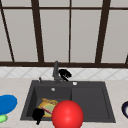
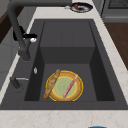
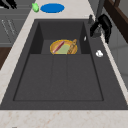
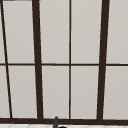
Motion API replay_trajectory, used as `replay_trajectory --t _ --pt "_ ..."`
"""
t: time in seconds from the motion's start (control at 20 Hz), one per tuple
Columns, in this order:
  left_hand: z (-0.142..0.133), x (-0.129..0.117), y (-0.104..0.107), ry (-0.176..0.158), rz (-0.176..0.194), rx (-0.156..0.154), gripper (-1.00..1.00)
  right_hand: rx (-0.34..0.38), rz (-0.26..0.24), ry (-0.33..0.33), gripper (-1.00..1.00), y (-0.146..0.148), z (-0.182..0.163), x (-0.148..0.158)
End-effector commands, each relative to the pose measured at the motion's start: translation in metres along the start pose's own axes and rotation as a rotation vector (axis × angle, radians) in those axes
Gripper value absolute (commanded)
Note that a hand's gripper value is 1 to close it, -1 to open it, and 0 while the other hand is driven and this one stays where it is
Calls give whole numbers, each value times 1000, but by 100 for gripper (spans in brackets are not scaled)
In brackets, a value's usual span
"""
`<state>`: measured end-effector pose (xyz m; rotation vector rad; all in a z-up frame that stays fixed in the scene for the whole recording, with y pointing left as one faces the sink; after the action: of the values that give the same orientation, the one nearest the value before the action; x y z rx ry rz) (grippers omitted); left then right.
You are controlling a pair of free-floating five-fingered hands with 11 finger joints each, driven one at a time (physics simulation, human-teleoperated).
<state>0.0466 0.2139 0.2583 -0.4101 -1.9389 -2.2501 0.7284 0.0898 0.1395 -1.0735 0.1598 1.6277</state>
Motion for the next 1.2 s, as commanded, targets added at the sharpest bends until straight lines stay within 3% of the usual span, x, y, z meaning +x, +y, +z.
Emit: replay_trajectory --t 0.0,0.15,0.35,0.6,0.65,1.15 --pt "0 0 0 0 0 0 0 7 -119 -57 -100 -3 10 3" --pt "0 0 0 0 0 0 0 10 -121 -64 -100 -3 9 2" --pt "0 0 0 0 0 0 0 13 -87 -101 -100 11 -4 -14" --pt "0 0 0 0 0 0 0 28 -104 -137 -100 15 -15 -24" --pt "0 0 0 0 0 0 0 26 -149 -196 -100 12 -13 -24" --pt "0 0 0 0 0 0 0 30 -232 -267 -100 3 -6 -37"
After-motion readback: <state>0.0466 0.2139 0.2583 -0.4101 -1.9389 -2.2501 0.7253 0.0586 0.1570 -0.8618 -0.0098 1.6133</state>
